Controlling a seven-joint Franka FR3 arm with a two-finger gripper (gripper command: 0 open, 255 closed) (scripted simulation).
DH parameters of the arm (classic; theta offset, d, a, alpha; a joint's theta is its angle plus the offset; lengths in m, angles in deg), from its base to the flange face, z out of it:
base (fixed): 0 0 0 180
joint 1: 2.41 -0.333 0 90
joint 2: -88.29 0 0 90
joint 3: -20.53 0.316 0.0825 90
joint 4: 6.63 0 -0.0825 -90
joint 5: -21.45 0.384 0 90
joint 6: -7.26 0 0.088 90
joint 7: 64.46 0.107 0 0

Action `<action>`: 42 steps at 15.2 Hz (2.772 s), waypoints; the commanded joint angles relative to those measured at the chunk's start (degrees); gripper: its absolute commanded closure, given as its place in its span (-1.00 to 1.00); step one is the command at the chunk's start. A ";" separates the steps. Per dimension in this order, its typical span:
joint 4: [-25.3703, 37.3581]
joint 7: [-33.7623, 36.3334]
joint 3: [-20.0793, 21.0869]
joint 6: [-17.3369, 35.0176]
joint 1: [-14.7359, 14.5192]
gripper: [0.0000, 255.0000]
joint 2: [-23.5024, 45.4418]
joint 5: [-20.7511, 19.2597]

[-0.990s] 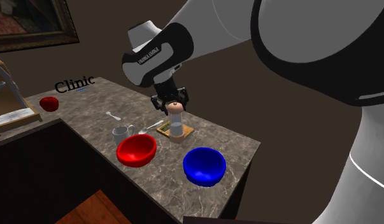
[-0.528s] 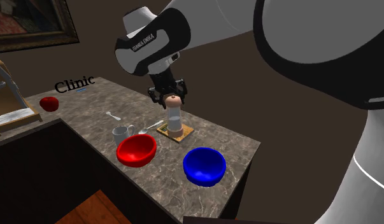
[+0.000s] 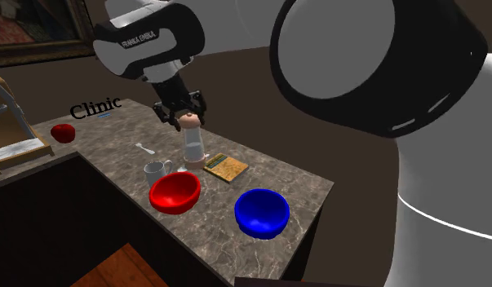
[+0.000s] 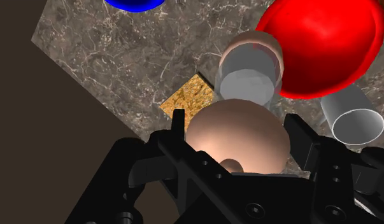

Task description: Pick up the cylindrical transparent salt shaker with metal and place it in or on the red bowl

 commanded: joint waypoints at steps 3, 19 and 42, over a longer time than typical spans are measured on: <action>12.88 2.30 -0.22 -7.55 -7.40 1.00 7.18 -3.21; 17.15 6.30 -1.22 -6.33 -12.80 1.00 14.36 -6.11; 8.05 9.94 -1.69 2.58 -10.79 -1.00 15.47 -7.20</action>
